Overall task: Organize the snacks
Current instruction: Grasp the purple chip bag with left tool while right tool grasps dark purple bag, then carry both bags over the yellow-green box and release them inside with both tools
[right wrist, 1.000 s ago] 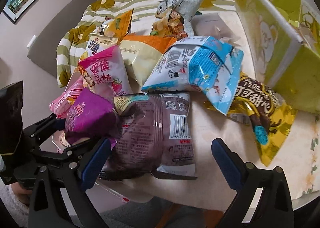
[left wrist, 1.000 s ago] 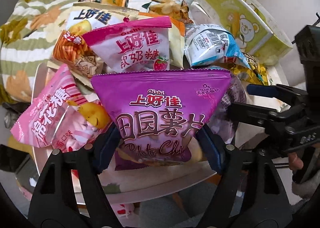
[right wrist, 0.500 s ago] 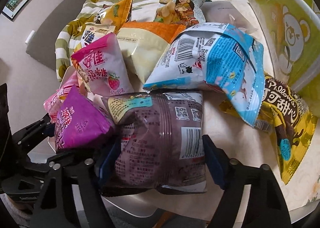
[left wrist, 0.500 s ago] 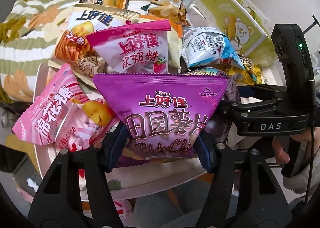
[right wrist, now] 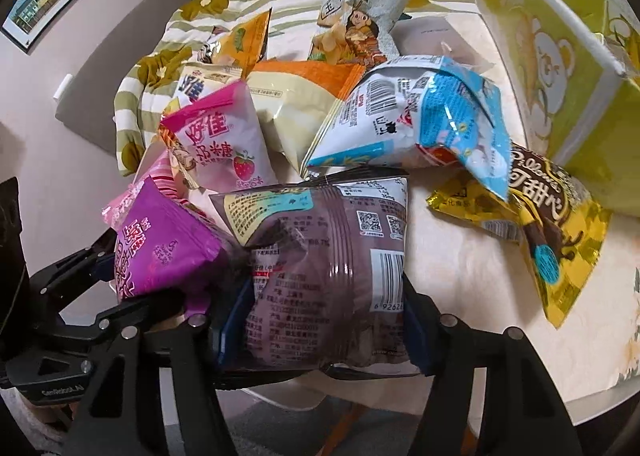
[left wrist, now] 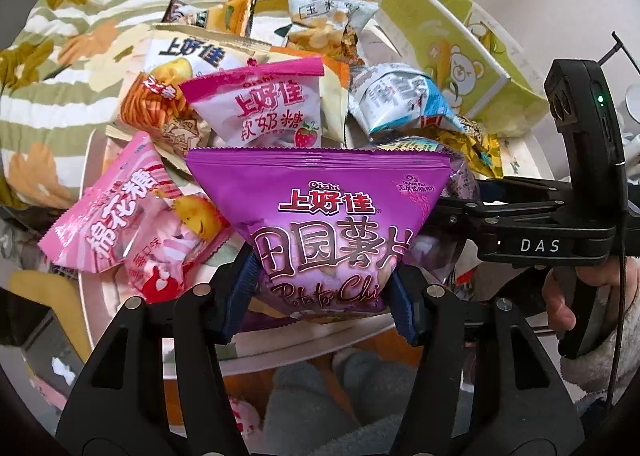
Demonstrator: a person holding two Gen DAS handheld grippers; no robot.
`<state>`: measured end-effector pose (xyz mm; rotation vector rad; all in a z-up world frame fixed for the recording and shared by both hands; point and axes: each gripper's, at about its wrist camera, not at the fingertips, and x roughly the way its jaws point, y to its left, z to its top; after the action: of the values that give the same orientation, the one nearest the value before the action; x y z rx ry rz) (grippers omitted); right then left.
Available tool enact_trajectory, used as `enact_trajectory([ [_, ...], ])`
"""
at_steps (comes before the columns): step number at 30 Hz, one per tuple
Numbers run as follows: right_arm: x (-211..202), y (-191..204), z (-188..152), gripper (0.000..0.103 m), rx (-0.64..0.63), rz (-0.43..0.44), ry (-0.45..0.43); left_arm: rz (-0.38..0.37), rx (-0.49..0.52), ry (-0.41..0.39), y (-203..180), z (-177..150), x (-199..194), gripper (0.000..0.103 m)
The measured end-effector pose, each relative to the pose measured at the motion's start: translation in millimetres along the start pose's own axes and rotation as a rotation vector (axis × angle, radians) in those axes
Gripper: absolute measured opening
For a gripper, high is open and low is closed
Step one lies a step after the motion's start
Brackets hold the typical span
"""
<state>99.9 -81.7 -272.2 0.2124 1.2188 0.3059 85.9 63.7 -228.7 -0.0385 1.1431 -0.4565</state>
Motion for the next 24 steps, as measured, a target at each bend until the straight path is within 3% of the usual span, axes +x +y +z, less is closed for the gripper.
enact_trajectory([
  [11, -51.4, 2.2, -2.8, 0.061, 0.043, -0.032, -0.074, -0.008, 0.033, -0.071, -6.9, 21.7, -48.1, 0.055],
  [18, -113.4, -4.1, 11.3, 0.061, 0.050, -0.069, -0.187, -0.012, 0.069, -0.172, -30.2, 75.6, -71.8, 0.055],
  [24, -159.5, -39.5, 39.9, 0.061, 0.080, -0.111, -0.278, -0.014, 0.090, -0.242, -72.1, 133.1, -66.4, 0.055],
])
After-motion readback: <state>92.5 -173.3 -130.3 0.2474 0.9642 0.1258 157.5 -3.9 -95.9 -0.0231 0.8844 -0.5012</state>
